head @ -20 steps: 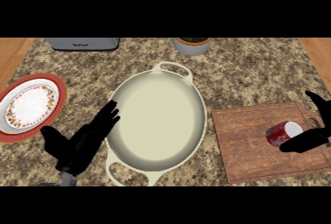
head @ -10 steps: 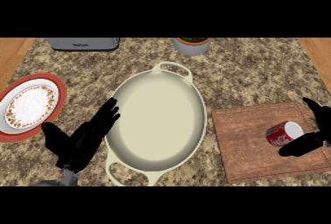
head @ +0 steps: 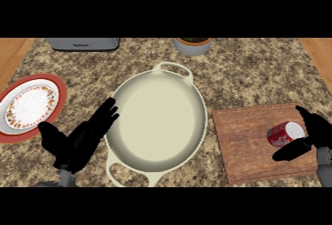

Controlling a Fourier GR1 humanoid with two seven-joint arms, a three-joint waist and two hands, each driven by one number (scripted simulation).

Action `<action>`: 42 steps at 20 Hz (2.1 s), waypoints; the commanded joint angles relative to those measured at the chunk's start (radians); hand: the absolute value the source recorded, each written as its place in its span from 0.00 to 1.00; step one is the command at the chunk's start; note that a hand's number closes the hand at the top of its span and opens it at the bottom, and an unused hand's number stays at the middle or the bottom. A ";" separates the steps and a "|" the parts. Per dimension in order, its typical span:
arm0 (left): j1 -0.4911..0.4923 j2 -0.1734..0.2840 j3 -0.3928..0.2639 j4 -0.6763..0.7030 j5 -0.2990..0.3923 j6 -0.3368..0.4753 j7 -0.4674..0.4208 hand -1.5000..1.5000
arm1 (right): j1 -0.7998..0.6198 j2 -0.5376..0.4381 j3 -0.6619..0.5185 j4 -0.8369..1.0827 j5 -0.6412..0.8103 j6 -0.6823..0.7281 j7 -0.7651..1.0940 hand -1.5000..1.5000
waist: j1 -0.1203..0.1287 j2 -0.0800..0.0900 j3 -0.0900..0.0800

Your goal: Pick the can from the cutting board and place it in the pot

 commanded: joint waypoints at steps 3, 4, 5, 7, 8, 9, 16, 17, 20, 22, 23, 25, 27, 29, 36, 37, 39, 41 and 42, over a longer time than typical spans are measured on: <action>0.034 -0.041 -0.005 0.080 -0.040 -0.037 -0.099 0.50 | -0.022 0.017 -0.062 0.096 0.030 0.036 -0.057 0.00 | 0.001 0.001 0.000; -0.047 -0.014 0.048 0.066 -0.002 -0.052 -0.025 0.50 | -0.065 0.048 -0.040 0.163 0.069 0.022 -0.076 0.00 | 0.002 0.001 0.000; 0.057 -0.049 -0.019 0.005 -0.057 -0.028 -0.064 0.50 | -0.016 0.047 -0.057 0.052 0.048 0.068 -0.012 0.00 | 0.001 0.000 0.000; 0.003 -0.038 0.027 0.024 -0.037 -0.040 -0.008 0.50 | -0.018 0.058 -0.077 0.122 0.094 0.039 -0.099 0.00 | 0.001 0.000 0.000; -0.061 -0.041 0.044 0.035 -0.025 -0.024 0.045 0.50 | 0.009 0.070 -0.064 0.107 0.102 0.028 -0.091 0.00 | -0.001 0.000 0.000; 0.023 0.002 0.071 0.016 -0.005 -0.087 -0.028 0.50 | 0.006 0.079 -0.068 0.133 0.106 0.015 -0.117 0.00 | 0.002 0.000 0.000; -0.010 -0.037 0.051 -0.067 -0.001 -0.036 0.113 0.50 | -0.039 0.136 -0.054 0.148 0.100 0.016 -0.228 1.00 | 0.002 -0.001 0.000; -0.011 -0.041 0.073 0.051 -0.025 -0.088 -0.024 0.50 | -0.043 0.136 -0.070 0.173 0.123 0.002 -0.259 1.00 | 0.000 0.000 0.000; 0.046 -0.033 0.077 -0.050 -0.013 -0.080 0.037 0.50 | 0.003 0.126 -0.074 0.116 0.146 0.012 -0.285 1.00 | 0.001 -0.001 0.000; 0.028 -0.090 0.019 0.006 -0.075 -0.052 -0.005 0.50 | 0.000 0.137 -0.064 0.204 0.200 -0.052 -0.360 1.00 | 0.001 0.000 0.000; 0.019 -0.060 0.045 -0.043 -0.026 -0.063 0.061 0.50 | 0.037 0.218 0.043 0.044 0.235 -0.047 -0.216 1.00 | -0.002 -0.002 0.000; -0.006 -0.060 0.057 0.011 -0.058 -0.046 0.018 0.50 | 0.150 0.300 0.193 -0.120 0.296 -0.062 -0.168 1.00 | -0.020 -0.007 -0.002; 0.031 -0.061 0.059 -0.008 -0.041 -0.048 0.026 0.50 | 0.258 0.359 0.344 -0.175 0.373 -0.092 -0.165 1.00 | -0.025 -0.014 -0.002; 0.026 -0.060 0.058 0.024 -0.059 -0.053 -0.005 0.50 | 0.349 0.387 0.474 -0.240 0.456 -0.128 -0.141 1.00 | -0.038 -0.015 -0.003; -0.009 -0.058 0.068 0.018 -0.047 -0.063 0.010 0.50 | 0.539 0.410 0.834 -0.375 0.842 -0.259 0.087 1.00 | -0.017 -0.006 -0.001; 0.034 -0.066 0.050 0.020 -0.057 -0.072 -0.013 0.50 | 0.576 0.349 0.815 -0.457 0.838 -0.255 0.087 1.00 | -0.013 -0.004 -0.001; 0.014 -0.069 0.059 -0.024 -0.046 -0.038 0.050 0.50 | 0.565 0.340 0.828 -0.507 0.980 -0.256 0.156 1.00 | -0.018 -0.010 -0.001; -0.012 -0.032 0.114 0.015 -0.010 -0.077 0.029 0.50 | 0.580 0.362 0.888 -0.556 1.103 -0.267 0.204 1.00 | -0.025 -0.010 -0.002; 0.006 -0.063 0.055 0.019 -0.044 -0.073 0.016 0.50 | 0.603 0.338 0.909 -0.632 1.143 -0.245 0.210 1.00 | -0.030 -0.011 -0.002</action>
